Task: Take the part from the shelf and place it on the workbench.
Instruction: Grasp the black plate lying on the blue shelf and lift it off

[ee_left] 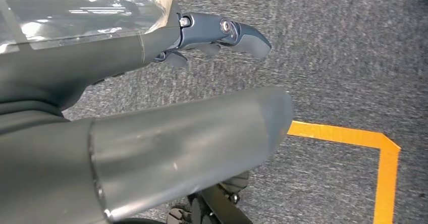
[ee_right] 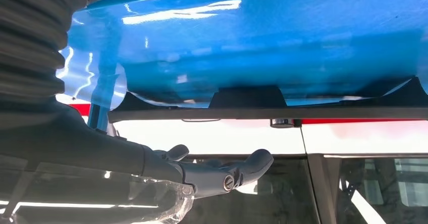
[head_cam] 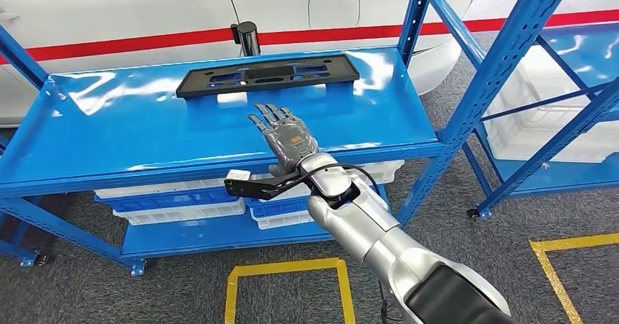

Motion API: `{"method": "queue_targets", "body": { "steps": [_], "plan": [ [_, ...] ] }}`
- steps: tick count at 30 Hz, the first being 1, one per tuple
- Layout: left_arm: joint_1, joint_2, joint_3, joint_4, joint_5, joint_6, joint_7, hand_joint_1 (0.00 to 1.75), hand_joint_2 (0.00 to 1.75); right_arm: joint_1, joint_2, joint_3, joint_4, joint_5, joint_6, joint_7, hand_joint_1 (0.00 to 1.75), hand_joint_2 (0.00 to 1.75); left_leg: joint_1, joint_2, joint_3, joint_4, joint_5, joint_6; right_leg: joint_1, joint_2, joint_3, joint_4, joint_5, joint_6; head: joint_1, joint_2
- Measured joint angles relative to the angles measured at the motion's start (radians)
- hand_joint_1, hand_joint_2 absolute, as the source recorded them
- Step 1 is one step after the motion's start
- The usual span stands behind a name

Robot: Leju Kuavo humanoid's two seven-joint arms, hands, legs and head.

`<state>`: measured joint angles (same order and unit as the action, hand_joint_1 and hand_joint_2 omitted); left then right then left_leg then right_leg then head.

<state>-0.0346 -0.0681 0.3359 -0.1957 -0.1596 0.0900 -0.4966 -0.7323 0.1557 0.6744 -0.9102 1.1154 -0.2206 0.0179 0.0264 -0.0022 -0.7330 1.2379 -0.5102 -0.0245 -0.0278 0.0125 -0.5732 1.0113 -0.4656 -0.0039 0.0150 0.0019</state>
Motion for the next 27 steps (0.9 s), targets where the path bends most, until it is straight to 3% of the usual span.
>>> {"method": "queue_targets", "body": {
  "steps": [1, 3, 5, 8, 10, 12, 13, 14, 15, 17, 19, 21, 24, 25, 27],
  "plan": [
    [0.000, 0.000, 0.000, 0.000, 0.000, -0.001, 0.000, 0.00, 0.00, 0.000, 0.001, 0.000, 0.000, -0.001, 0.000, 0.000, 0.00, 1.75, 0.002, 0.000, 0.027, -0.069, 0.045, 0.000, -0.001, 0.002, 0.008, 0.000, -0.006, 0.004, 0.000, 0.000],
    [-0.001, 0.001, 0.001, 0.000, 0.000, -0.001, 0.000, 0.00, 0.00, -0.003, 0.002, 0.000, 0.000, -0.002, 0.000, 0.000, 0.00, 1.75, 0.000, -0.001, 0.083, -0.188, 0.093, 0.004, 0.001, 0.004, 0.017, 0.000, -0.016, 0.015, 0.000, 0.000],
    [-0.002, 0.001, 0.002, 0.000, 0.000, -0.001, -0.001, 0.00, 0.00, -0.004, 0.004, 0.000, 0.000, -0.002, 0.000, -0.001, 0.00, 1.75, -0.007, -0.002, 0.103, -0.221, 0.088, 0.012, 0.005, 0.005, 0.019, -0.003, -0.022, 0.027, 0.000, 0.000],
    [-0.001, 0.000, 0.003, 0.000, -0.002, -0.003, 0.000, 0.00, 0.00, -0.006, 0.007, 0.000, 0.000, -0.002, 0.000, -0.001, 0.00, 1.75, -0.011, -0.002, 0.118, -0.233, 0.084, 0.036, 0.006, 0.002, 0.019, 0.002, -0.034, 0.045, 0.000, 0.000],
    [-0.002, 0.000, 0.003, 0.000, -0.006, -0.007, 0.001, 0.00, 0.00, -0.009, 0.007, -0.001, 0.000, -0.002, 0.000, 0.000, 0.00, 1.75, -0.011, 0.000, 0.133, -0.243, 0.082, 0.051, 0.007, -0.002, -0.023, 0.083, -0.065, 0.043, 0.000, 0.000],
    [-0.003, 0.001, 0.003, 0.000, -0.010, -0.011, 0.003, 0.00, 0.00, -0.007, 0.004, -0.001, 0.003, -0.002, -0.002, 0.001, 0.00, 1.75, -0.015, 0.000, 0.142, -0.244, 0.074, 0.062, 0.009, -0.003, -0.107, 0.222, -0.103, 0.036, 0.001, 0.000],
    [-0.002, 0.001, 0.003, 0.000, -0.010, -0.012, 0.005, 0.00, 0.00, -0.004, 0.002, -0.001, 0.005, -0.002, -0.003, 0.001, 0.00, 1.75, -0.017, -0.001, 0.147, -0.244, 0.069, 0.065, 0.010, -0.003, -0.143, 0.271, -0.109, 0.037, 0.001, 0.000],
    [-0.002, 0.001, 0.003, 0.000, -0.011, -0.014, 0.007, 0.00, 0.00, -0.001, 0.000, -0.001, 0.007, -0.002, -0.005, 0.001, 0.00, 1.75, -0.019, -0.002, 0.153, -0.243, 0.064, 0.066, 0.011, -0.003, -0.162, 0.282, -0.099, 0.041, 0.001, 0.000],
    [-0.001, 0.000, 0.004, 0.000, -0.011, -0.014, 0.009, 0.00, 0.00, 0.001, -0.002, -0.001, 0.007, -0.001, -0.007, 0.001, 0.00, 1.75, -0.021, -0.004, 0.160, -0.243, 0.058, 0.066, 0.012, -0.003, -0.160, 0.254, -0.073, 0.048, 0.001, 0.000],
    [0.000, -0.001, 0.004, 0.000, -0.011, -0.014, 0.010, 0.00, 0.00, 0.001, -0.003, -0.001, 0.008, 0.001, -0.010, 0.001, 0.00, 1.75, -0.025, -0.006, 0.176, -0.242, 0.044, 0.061, 0.015, -0.005, -0.110, 0.116, 0.003, 0.056, 0.001, 0.000],
    [-0.001, -0.002, 0.005, 0.000, -0.011, -0.014, 0.011, 0.00, 0.00, 0.001, -0.003, -0.001, 0.008, 0.003, -0.012, 0.001, 0.00, 1.75, -0.030, -0.007, 0.186, -0.240, 0.030, 0.053, 0.019, -0.008, -0.066, 0.016, 0.048, 0.045, 0.001, 0.000],
    [-0.001, -0.002, 0.006, 0.000, -0.012, -0.014, 0.011, 0.00, 0.00, 0.000, -0.002, -0.001, 0.009, 0.004, -0.013, 0.001, 0.00, 1.75, -0.029, -0.007, 0.190, -0.239, 0.020, 0.043, 0.022, -0.007, -0.056, 0.000, 0.051, 0.026, 0.000, 0.000],
    [-0.002, 0.000, 0.007, 0.000, -0.012, -0.014, 0.011, 0.00, 0.00, -0.002, 0.000, -0.001, 0.008, 0.006, -0.015, 0.001, 0.00, 1.75, -0.021, -0.003, 0.182, -0.213, -0.001, 0.025, 0.014, -0.004, -0.041, -0.009, 0.046, 0.004, 0.000, 0.000],
    [-0.003, 0.000, 0.008, -0.001, -0.013, -0.014, 0.011, 0.00, 0.00, -0.003, 0.002, -0.001, 0.008, 0.008, -0.016, 0.001, 0.00, 1.75, -0.018, -0.003, 0.162, -0.171, -0.019, 0.019, 0.010, -0.004, -0.033, -0.013, 0.043, -0.003, -0.001, 0.000],
    [-0.002, -0.001, 0.008, 0.000, -0.014, -0.013, 0.011, 0.00, 0.00, -0.003, 0.004, -0.001, 0.008, 0.010, -0.017, 0.002, 0.00, 1.75, -0.013, -0.002, 0.085, -0.041, -0.064, 0.008, 0.010, -0.004, -0.023, -0.013, 0.034, -0.012, -0.002, 0.000]
  ]
}}
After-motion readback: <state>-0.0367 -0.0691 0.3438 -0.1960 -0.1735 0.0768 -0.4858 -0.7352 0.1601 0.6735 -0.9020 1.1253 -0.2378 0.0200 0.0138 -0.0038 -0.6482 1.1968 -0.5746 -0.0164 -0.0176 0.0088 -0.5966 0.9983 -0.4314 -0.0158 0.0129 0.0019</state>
